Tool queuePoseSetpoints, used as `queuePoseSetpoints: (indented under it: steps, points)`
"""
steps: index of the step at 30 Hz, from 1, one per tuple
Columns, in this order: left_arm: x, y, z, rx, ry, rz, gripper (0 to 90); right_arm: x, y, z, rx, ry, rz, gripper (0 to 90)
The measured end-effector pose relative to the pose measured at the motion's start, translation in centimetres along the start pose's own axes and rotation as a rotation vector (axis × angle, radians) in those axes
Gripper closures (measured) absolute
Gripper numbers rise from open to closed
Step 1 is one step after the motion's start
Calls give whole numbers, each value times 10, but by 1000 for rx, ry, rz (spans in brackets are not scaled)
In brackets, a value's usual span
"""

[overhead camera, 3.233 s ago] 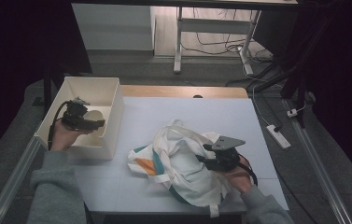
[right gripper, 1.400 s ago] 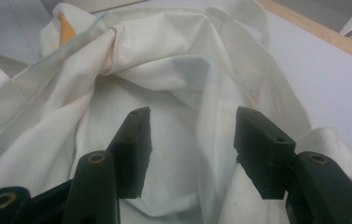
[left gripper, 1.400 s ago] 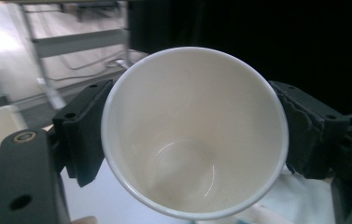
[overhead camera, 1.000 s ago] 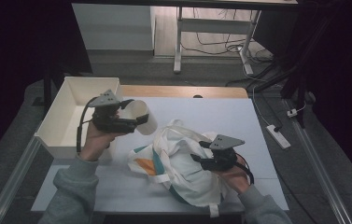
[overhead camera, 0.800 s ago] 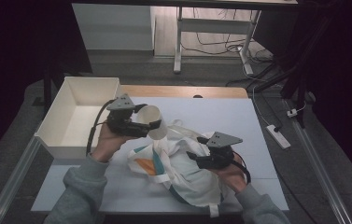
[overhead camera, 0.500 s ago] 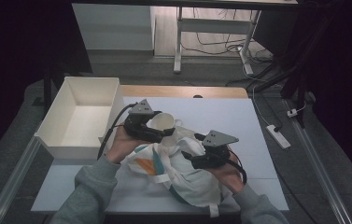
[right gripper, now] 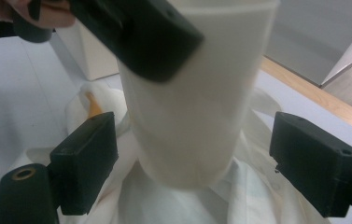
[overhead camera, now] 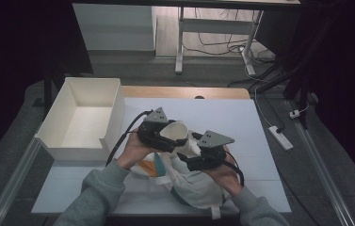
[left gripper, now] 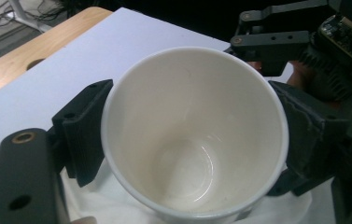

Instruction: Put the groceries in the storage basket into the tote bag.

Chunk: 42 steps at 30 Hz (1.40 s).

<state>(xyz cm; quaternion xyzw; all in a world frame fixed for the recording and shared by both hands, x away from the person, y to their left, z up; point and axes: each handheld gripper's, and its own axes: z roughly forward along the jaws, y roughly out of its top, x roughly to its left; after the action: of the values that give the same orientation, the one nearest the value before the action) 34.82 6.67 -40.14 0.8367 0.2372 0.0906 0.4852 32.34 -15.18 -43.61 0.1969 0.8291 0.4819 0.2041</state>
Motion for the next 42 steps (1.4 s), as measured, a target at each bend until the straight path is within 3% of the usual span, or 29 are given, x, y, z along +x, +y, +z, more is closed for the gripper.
queuePoseSetpoints:
  steps: [7, 12, 21, 26, 31, 37, 42]
  points:
    - [-10, 2, 6, 6, -50, 14, 197, 3, 1, 5, 15, 2, -6, 169]
    - [-13, 1, 10, 19, -57, 21, 196, 5, 0, 6, 20, 14, -10, 212]
    - [-12, 1, 9, 26, -70, 36, 190, 9, -1, 5, 31, -17, -39, 222]
    - [-11, 2, -4, -9, -57, 46, 142, 7, -4, 2, 52, -31, -47, 223]
    - [-2, 1, -28, -39, -16, 45, 137, -4, -12, -4, 65, -65, 0, 223]
    - [11, -7, -41, 0, 64, 22, 139, -4, -22, -1, 101, -58, 14, 223]
    - [21, -15, -40, 10, 78, -14, 151, -4, -32, 15, 145, -27, 37, 223]
